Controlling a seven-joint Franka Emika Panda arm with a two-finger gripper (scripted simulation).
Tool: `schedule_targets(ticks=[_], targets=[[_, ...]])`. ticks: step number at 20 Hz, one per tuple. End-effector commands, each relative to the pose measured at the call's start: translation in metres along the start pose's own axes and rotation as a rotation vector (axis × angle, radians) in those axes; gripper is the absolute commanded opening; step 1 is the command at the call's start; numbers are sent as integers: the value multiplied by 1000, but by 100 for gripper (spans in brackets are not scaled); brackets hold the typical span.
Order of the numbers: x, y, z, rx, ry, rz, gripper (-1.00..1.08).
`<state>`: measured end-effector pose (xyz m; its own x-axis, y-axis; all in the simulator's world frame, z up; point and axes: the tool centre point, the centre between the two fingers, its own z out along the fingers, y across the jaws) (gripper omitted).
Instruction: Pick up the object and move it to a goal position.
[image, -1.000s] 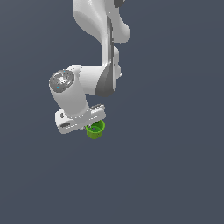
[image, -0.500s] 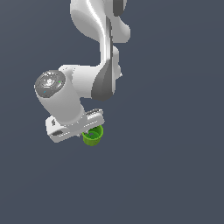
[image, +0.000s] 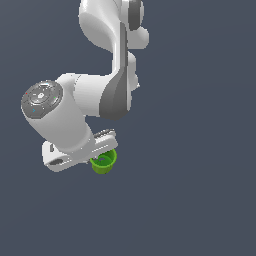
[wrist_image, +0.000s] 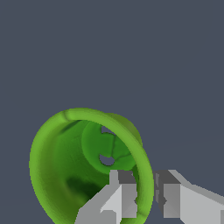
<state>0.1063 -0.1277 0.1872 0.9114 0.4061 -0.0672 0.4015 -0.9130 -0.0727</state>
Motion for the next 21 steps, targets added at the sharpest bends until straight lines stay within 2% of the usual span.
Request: schedule_targets(ticks=[1,10,21], targets=[[7,3,-6,-1,2,-1,-100],[22,11,-18,-1,2,-1,-100],[27,14,-21,-1,2,-1,-100]])
